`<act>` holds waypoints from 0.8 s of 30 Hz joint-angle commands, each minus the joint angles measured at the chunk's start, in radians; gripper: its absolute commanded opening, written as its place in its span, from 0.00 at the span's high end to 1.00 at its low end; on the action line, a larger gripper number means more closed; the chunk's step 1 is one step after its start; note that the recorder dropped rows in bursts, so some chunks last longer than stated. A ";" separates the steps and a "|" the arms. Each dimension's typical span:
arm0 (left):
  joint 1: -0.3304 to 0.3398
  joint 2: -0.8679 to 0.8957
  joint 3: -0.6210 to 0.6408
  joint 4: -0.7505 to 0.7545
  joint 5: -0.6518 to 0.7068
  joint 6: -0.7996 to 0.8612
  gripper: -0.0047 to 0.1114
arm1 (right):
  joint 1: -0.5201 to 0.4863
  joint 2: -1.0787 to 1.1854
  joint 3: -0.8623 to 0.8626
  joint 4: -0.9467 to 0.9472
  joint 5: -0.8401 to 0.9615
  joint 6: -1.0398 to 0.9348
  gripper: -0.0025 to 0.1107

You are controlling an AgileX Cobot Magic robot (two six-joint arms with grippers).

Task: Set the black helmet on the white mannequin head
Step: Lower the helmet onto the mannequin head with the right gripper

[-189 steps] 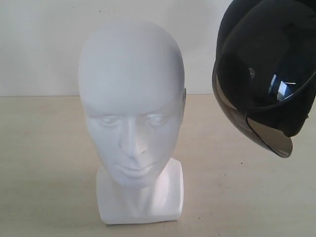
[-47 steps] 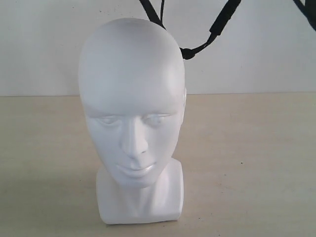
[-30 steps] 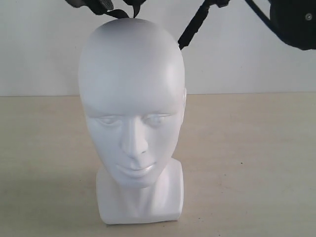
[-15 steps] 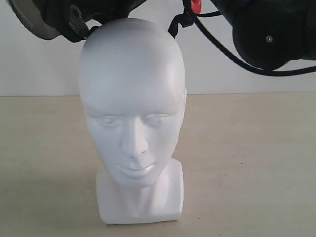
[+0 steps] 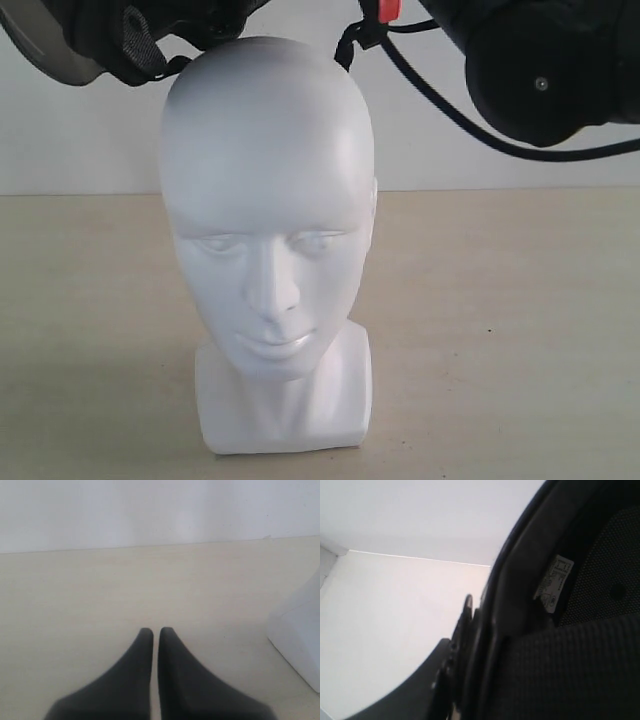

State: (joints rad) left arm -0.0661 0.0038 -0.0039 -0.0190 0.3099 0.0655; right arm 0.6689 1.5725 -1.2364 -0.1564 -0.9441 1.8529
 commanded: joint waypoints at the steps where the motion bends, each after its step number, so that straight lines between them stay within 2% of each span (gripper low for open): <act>1: -0.004 -0.004 0.004 0.000 -0.003 0.006 0.92 | 0.002 -0.026 -0.021 -0.010 -0.061 0.053 0.98; 8: -0.004 -0.004 0.004 0.000 -0.003 0.006 0.92 | 0.002 -0.039 0.002 0.007 -0.057 0.075 0.98; 16: -0.004 -0.004 0.004 0.000 -0.003 0.006 0.92 | -0.013 -0.128 0.181 0.060 -0.130 0.075 0.98; 24: -0.004 -0.004 0.004 0.000 -0.003 0.006 0.92 | -0.011 -0.144 0.243 0.045 -0.196 0.101 0.98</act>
State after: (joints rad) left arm -0.0661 0.0038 -0.0039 -0.0190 0.3099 0.0655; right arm 0.6595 1.4658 -0.9987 -0.1190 -1.0253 1.9243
